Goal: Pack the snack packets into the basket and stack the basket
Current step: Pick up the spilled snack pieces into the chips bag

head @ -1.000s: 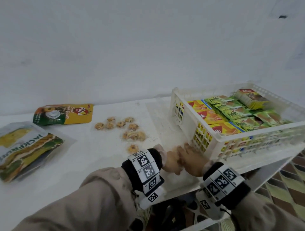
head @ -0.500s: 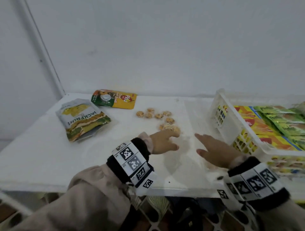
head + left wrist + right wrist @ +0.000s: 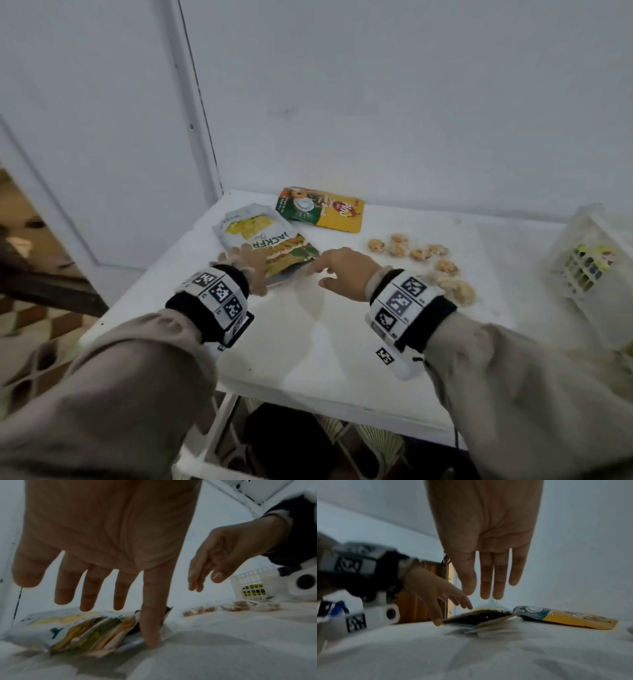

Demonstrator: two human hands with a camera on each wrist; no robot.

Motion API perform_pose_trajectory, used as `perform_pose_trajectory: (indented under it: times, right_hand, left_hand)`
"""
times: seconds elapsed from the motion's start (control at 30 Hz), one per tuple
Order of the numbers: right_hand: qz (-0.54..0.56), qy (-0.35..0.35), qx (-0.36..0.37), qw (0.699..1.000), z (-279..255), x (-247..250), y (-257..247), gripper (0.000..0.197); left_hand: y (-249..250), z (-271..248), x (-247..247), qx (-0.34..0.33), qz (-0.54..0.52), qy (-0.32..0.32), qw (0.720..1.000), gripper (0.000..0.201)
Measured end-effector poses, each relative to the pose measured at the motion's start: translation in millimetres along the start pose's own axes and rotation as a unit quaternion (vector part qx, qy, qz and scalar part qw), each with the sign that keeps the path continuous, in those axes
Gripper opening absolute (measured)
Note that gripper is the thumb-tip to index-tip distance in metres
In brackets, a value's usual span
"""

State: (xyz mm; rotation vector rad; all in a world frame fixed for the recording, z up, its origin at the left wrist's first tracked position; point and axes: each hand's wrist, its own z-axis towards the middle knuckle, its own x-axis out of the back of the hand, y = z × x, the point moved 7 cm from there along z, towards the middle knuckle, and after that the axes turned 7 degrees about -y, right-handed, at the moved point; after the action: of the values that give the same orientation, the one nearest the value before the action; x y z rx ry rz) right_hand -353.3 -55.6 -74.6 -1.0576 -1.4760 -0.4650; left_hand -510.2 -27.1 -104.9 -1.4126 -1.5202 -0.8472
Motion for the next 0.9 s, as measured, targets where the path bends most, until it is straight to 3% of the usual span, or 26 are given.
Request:
perform_pose_trajectory:
  times: [0.1, 0.23, 0.37, 0.53, 0.8, 0.9]
  right_hand:
    - [-0.064, -0.045, 0.012, 0.997, 37.4, -7.6, -15.9, 0.037]
    - [-0.138, -0.112, -0.005, 0.984, 68.9, -22.6, -18.5, 0.046]
    - [-0.136, -0.118, -0.03, 0.983, 85.6, -29.4, -14.2, 0.048]
    - [-0.112, -0.096, -0.055, 0.988, 97.0, -35.1, -5.3, 0.042]
    - [-0.114, -0.094, -0.036, 0.988, 110.8, -32.8, -13.5, 0.026]
    - [-0.099, -0.056, -0.025, 0.993, 107.4, -20.9, -14.7, 0.021]
  left_hand:
    - [-7.7, 23.1, -7.5, -0.014, 0.032, -0.025, 0.999, 0.075]
    - [-2.4, 18.7, -8.6, -0.094, 0.076, -0.022, 0.992, 0.035]
    - [-4.3, 29.3, -6.5, -0.141, 0.084, -0.011, 0.986, 0.03]
    - [-13.7, 35.2, 19.3, -0.167, 0.029, 0.052, 0.984, 0.02]
    - [-18.8, 40.7, 27.9, -0.203, -0.007, 0.07, 0.977, 0.023]
    - [-19.1, 40.6, 34.5, -0.218, -0.003, 0.078, 0.973, 0.019]
